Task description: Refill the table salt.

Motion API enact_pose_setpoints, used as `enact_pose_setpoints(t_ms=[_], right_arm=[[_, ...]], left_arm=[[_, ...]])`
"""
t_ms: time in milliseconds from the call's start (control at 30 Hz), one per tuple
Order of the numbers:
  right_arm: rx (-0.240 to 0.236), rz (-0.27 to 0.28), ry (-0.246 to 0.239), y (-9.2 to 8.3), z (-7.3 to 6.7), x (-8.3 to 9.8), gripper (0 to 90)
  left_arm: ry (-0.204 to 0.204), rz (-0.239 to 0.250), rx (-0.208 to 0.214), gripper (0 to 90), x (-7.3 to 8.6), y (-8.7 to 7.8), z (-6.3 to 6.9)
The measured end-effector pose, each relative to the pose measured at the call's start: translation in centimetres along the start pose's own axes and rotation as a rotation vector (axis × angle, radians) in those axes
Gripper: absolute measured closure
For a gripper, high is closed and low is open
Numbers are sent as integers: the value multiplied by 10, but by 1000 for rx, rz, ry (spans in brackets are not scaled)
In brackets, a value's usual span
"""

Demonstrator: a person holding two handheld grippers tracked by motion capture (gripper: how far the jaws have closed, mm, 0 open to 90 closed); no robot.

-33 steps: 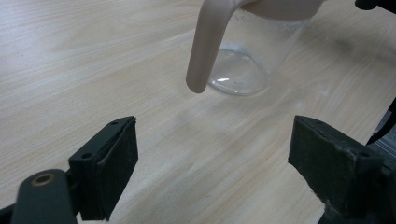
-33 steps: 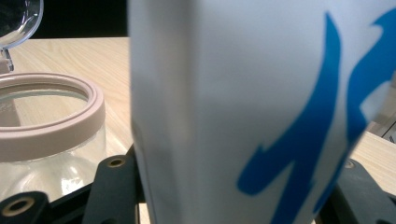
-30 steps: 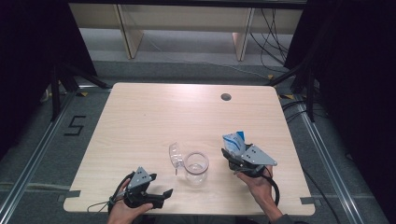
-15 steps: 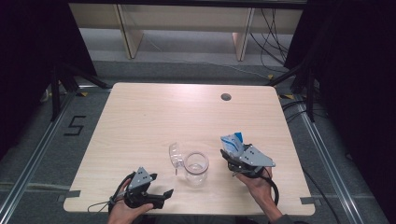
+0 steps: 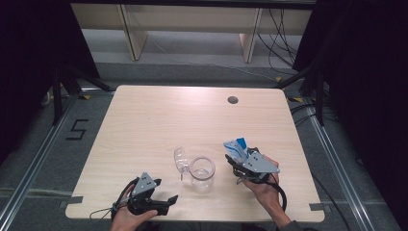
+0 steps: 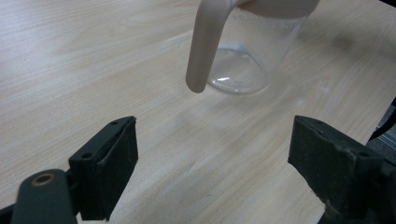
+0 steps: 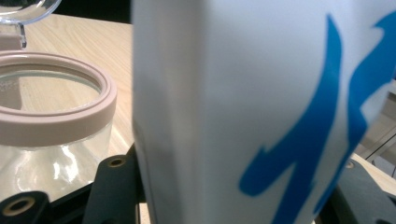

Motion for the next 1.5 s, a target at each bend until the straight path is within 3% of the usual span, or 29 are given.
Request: enact_pose_setpoints(t_ms=[133, 600, 700, 867, 967, 1000, 1067, 1167, 1267, 1467, 1500], right_arm=[[2, -5, -37, 3, -1, -2, 455], [-29, -57, -212, 7, -11, 1, 458], [-28, -60, -219, 6, -11, 1, 459], [-43, -58, -244, 5, -14, 0, 459], [-60, -60, -250, 3, -17, 1, 458], [-60, -64, -289, 2, -16, 1, 459], [-63, -67, -313, 0, -17, 1, 459], [-61, -75, -322, -2, -17, 2, 458], [-65, -82, -365, -2, -17, 2, 459], [-67, -91, -383, -4, -19, 3, 461], [-75, -91, -410, -3, -20, 3, 461]], left_arm=[[-22, 9, -1, 153, 0, 1, 1], [8, 8, -6, 153, 0, -2, -1], [-12, 3, -10, 153, 1, -3, -2], [4, 3, -7, 153, 1, -3, -2], [-12, 3, -9, 153, 2, -2, -1], [-10, 3, -9, 153, 1, -2, -1], [-7, 1, -11, 153, 2, -3, -2], [-18, 9, -10, 153, 1, -2, -1], [-10, 4, -9, 153, 1, -2, -1], [-13, 6, -9, 153, 1, -2, -1], [-16, 10, -9, 153, 1, -2, -1]])
Point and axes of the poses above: each handheld gripper's, and its own axes: y roughly forward along the jaws, x roughly out of its underside, z roughly to its right, the point moved 9 cm from there along y, roughly forward along the jaws, and after that the axes turned 6 degrees about z, right-handed, at the moved point
